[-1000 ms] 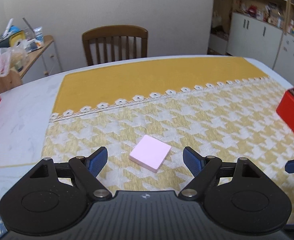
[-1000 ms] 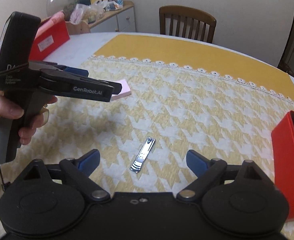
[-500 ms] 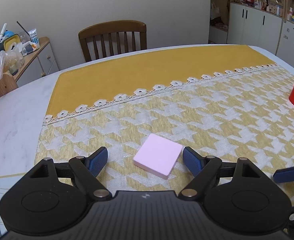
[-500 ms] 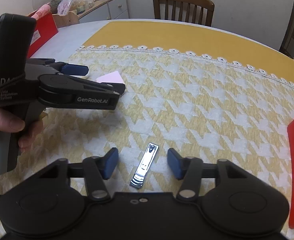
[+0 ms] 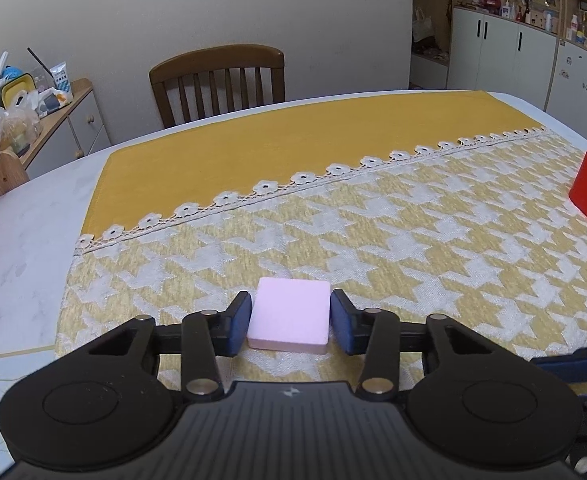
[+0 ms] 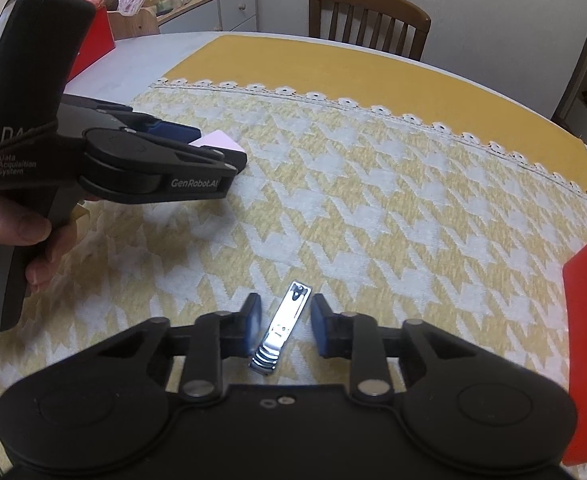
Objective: Organize rigid objects
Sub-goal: 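Grasp the pink square eraser with the left gripper while the right gripper grasps the silver nail clipper, then carry the eraser and nail clipper with both grippers over the red tin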
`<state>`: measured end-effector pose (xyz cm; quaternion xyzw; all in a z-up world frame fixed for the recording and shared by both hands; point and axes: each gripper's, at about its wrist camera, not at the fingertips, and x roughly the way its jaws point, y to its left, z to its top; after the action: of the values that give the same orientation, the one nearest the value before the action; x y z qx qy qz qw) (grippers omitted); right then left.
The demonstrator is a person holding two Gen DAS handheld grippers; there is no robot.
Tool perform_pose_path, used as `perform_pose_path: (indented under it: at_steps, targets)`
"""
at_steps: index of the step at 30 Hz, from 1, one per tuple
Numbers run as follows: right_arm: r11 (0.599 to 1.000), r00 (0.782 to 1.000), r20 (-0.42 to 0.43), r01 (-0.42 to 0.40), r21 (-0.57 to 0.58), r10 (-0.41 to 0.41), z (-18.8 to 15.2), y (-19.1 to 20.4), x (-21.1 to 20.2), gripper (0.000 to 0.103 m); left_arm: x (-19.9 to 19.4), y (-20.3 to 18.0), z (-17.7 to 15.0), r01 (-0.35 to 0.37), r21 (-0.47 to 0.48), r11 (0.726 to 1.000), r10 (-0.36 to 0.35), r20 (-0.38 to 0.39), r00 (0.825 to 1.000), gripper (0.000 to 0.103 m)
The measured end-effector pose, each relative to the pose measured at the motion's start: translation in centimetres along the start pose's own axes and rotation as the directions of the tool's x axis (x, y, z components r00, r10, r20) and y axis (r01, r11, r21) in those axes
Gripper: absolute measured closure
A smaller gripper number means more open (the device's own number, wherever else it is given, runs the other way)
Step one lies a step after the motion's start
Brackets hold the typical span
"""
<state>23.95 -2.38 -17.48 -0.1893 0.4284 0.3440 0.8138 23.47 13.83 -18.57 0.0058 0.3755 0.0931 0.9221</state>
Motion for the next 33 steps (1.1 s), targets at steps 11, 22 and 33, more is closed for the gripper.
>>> perform_pose_path:
  at_steps: [11,22,33]
  targets:
    - [0.999,1.0,0.007,-0.004,0.038,0.004,-0.8,-0.4,-1.3,0.093,-1.6,-0.5,-0.4,-0.026,-0.036,0.999,0.025,-0.022,0.999,0.063]
    - [0.994,0.998,0.069,-0.011,0.109,0.004,-1.6,-1.4,-5.4,0.093,-5.7,-1.0,-0.6,0.009,-0.104,0.995,-0.011,-0.019,1.0,0.063]
    - [0.984,0.99,0.139,-0.013,0.179,-0.012,-2.8,-3.5,-11.0,0.093,-10.7,-2.6,-0.4,0.053,-0.146,0.988,-0.055,-0.011,0.998,0.063]
